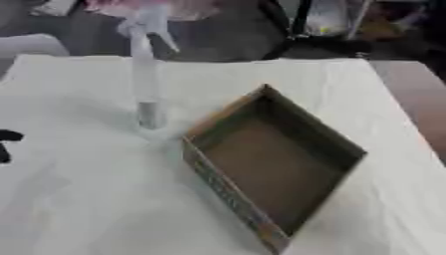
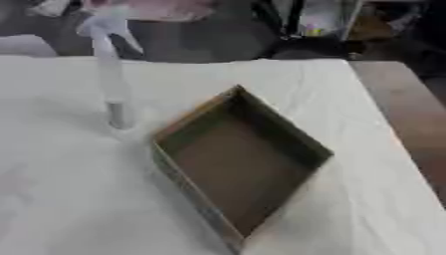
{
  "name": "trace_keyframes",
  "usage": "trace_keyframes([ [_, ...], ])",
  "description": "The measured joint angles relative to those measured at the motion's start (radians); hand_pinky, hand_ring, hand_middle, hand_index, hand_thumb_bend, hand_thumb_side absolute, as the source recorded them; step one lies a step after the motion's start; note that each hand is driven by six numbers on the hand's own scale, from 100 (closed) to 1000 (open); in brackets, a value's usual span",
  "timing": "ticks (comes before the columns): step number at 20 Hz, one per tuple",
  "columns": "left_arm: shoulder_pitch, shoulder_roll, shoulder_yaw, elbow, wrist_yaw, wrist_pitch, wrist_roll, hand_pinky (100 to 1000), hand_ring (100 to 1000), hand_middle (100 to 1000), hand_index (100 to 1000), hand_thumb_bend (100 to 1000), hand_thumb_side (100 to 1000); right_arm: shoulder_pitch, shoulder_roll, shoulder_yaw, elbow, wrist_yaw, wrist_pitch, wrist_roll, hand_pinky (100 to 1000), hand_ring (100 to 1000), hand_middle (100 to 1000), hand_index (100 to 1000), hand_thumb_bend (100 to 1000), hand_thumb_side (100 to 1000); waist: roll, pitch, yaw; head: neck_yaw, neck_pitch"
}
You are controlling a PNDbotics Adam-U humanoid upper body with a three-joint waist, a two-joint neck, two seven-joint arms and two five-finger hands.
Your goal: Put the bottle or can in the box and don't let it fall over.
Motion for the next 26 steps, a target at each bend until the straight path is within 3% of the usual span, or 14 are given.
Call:
trace_keyframes([
  [6,0.008,0.095,-0.011,0.0,-0.008,-0.072,-0.019,625,356,923,924,136,778,0.0,0.0,0.0,0.0,0.0,0.0,0.002,1000,1000,1000,986,100,428,0.006,0.0,-0.001,0.001,0.0],
  [14,0.034,0.329,0.005,0.0,-0.022,-0.208,0.003,652,370,939,935,100,779,0.005,-0.006,0.005,0.0,0.0,0.002,0.005,1000,1000,1000,985,100,424,0.015,-0.013,0.009,-0.004,0.022],
  [17,0.039,0.429,0.026,0.0,-0.062,-0.195,0.019,663,353,940,940,100,793,0.005,-0.013,0.009,0.0,0.0,0.004,0.007,1000,1000,1000,984,100,415,0.02,-0.023,0.015,-0.016,0.033],
  [21,0.039,0.552,0.039,-0.002,-0.129,-0.131,0.029,681,329,940,946,100,827,0.006,-0.029,0.013,0.0,-0.001,0.001,0.009,1000,1000,1000,984,100,410,0.022,-0.035,0.018,-0.023,0.044],
  [26,0.019,0.679,0.039,-0.002,-0.148,-0.042,-0.046,704,326,944,951,100,869,0.013,-0.036,0.015,0.0,-0.001,-0.003,0.013,1000,1000,1000,983,100,405,0.023,-0.043,0.02,-0.027,0.053],
])
